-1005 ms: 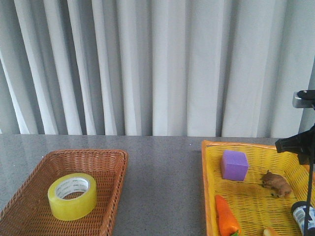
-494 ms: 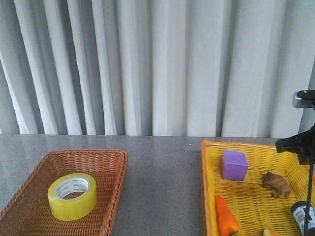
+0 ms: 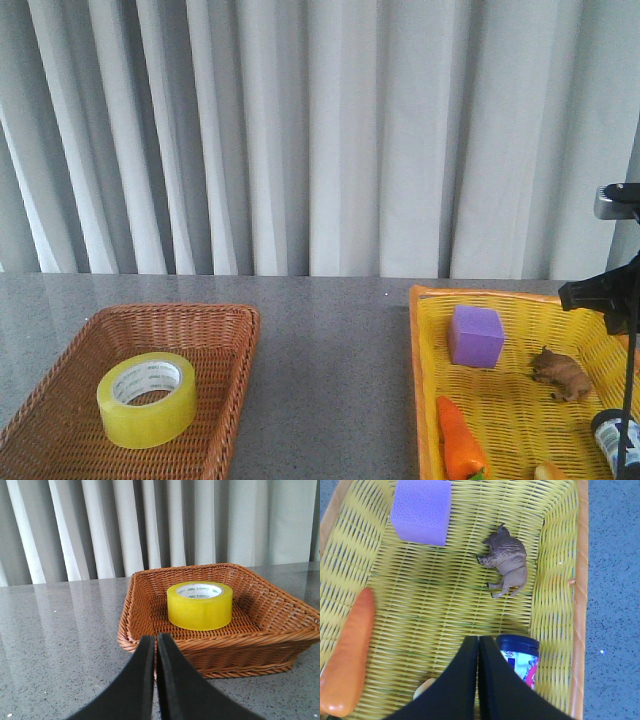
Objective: Transfer tape with both arms
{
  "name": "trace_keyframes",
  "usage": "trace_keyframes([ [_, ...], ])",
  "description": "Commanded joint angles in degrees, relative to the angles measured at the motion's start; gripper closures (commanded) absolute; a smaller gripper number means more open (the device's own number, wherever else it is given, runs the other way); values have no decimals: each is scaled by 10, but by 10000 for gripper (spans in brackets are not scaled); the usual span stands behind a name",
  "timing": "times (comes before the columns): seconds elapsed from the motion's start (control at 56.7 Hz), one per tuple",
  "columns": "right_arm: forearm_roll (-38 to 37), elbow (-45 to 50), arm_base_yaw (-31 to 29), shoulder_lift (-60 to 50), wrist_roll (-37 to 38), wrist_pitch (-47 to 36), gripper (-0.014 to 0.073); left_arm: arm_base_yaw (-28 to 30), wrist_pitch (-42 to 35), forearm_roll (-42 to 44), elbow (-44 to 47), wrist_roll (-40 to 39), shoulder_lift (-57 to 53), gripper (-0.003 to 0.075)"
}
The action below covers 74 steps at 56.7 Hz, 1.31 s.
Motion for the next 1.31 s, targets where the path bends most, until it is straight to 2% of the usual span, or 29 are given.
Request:
trace_keyframes([
  [0.0,2,-13,-4,-29,-6,-28,601,2,-39,-6,-5,-6,-10,727],
  [0.159,-1,37,-2,-92,-6,-61,601,2,-39,-6,-5,-6,-10,727],
  [0.282,-14,171,-2,-192,-8,-140,601,2,-39,-6,-5,-6,-10,727],
  [0.423,-88,327,-2,-315,-13,-286,601,2,-39,-6,-5,-6,-10,727],
  [0.529,-91,430,-2,-414,-13,-356,601,2,-39,-6,-5,-6,-10,727],
  [0.758,-67,595,-2,-604,-12,-361,601,2,-39,-6,-5,-6,-10,727],
  [0.935,-50,698,-2,-720,23,-369,601,2,-39,-6,-5,-6,-10,727],
  [1.288,-23,886,-2,-887,70,-471,601,2,-39,-6,-5,-6,-10,727],
])
